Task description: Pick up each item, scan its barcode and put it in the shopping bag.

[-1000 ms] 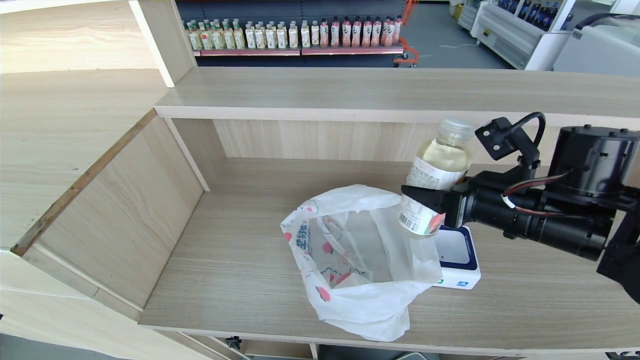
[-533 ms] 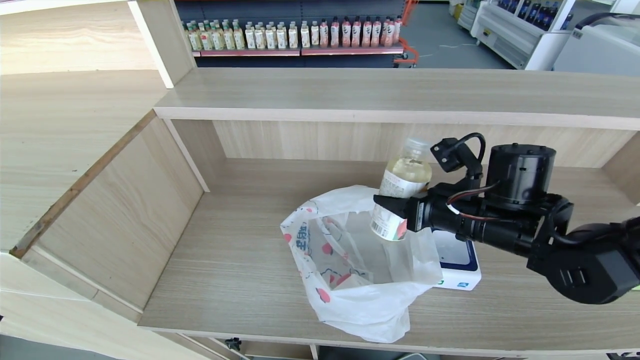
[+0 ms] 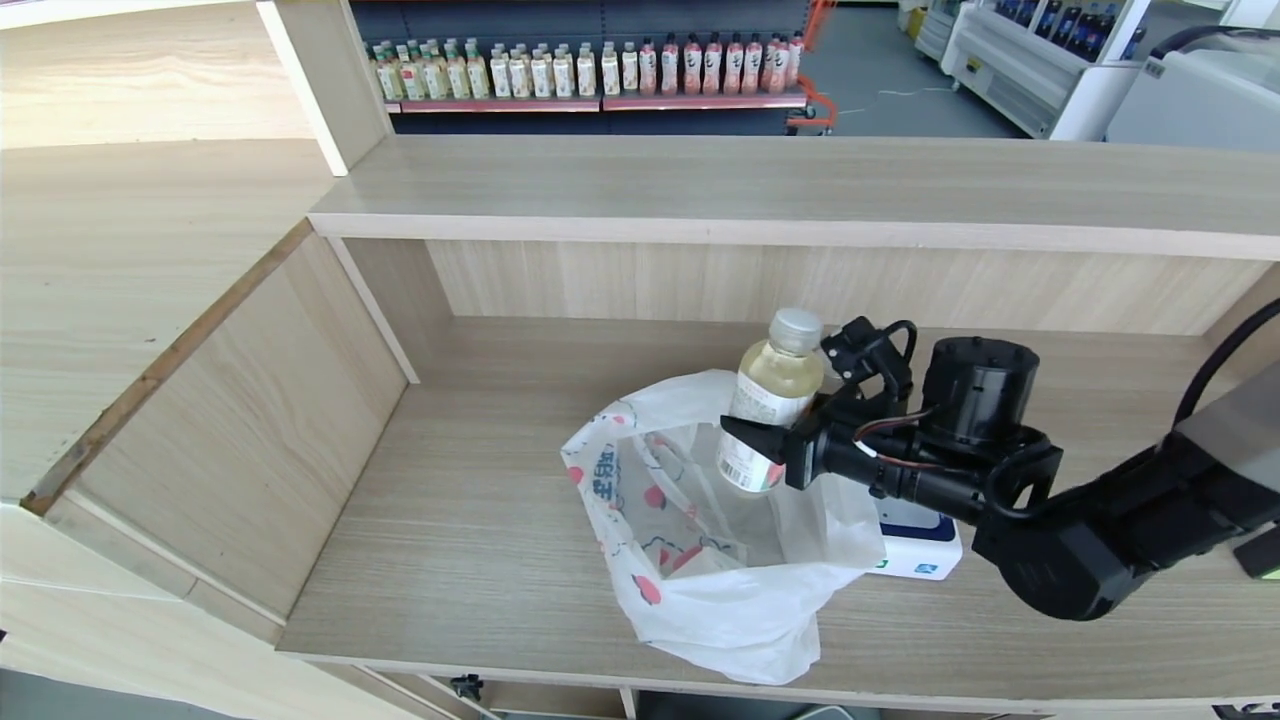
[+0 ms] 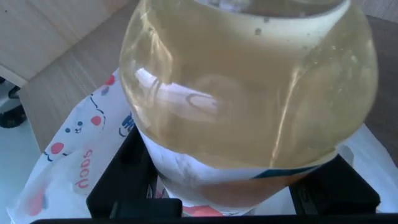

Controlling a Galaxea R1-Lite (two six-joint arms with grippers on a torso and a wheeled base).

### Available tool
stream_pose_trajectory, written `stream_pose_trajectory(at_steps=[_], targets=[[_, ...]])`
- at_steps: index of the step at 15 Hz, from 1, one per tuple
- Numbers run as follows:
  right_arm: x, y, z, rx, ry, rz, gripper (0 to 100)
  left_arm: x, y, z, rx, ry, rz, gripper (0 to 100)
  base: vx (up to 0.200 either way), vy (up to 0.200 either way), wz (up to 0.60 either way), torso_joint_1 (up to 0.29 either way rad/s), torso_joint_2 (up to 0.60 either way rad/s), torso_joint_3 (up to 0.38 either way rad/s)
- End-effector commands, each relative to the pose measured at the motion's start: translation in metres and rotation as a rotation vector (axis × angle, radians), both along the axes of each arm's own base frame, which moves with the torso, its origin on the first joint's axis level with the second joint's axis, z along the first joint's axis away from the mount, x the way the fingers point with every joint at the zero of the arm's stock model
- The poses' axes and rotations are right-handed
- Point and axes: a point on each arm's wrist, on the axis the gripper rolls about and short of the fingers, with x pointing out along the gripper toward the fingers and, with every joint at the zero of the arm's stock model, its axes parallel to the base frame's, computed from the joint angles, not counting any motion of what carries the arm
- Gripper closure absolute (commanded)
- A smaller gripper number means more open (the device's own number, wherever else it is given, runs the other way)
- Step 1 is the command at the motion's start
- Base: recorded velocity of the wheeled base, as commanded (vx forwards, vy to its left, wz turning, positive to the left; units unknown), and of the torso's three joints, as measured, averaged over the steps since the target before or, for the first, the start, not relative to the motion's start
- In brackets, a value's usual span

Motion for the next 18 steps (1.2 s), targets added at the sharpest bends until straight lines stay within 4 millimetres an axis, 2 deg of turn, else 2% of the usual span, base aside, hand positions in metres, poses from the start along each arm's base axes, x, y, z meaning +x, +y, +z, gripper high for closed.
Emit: stream_pose_trajectory(at_steps=[1,10,12,16,17,18], targets=[[0.003,0.001,-0.018,-0.014,0.027,0.000,100,0.000,0.000,0.000,0.000,-0.001,0.000,0,0.000,0.000,0.00,0.000,0.00,0.000],[0.018,-0.010,-0.037,-0.083,-0.105,-0.034,100,0.000,0.000,0.000,0.000,-0.001,0.000,0,0.000,0.000,0.00,0.000,0.00,0.000],[0.029,-0.020,-0.053,-0.107,-0.160,-0.045,100,0.000,0.000,0.000,0.000,-0.001,0.000,0,0.000,0.000,0.00,0.000,0.00,0.000],[0.030,-0.020,-0.059,-0.105,-0.162,-0.032,100,0.000,0.000,0.000,0.000,-0.001,0.000,0,0.000,0.000,0.00,0.000,0.00,0.000],[0.031,-0.019,-0.058,-0.103,-0.168,-0.032,0,0.000,0.000,0.000,0.000,-0.001,0.000,0,0.000,0.000,0.00,0.000,0.00,0.000],[0.030,-0.020,-0.057,-0.097,-0.173,-0.032,0,0.000,0.000,0.000,0.000,-0.001,0.000,0,0.000,0.000,0.00,0.000,0.00,0.000]])
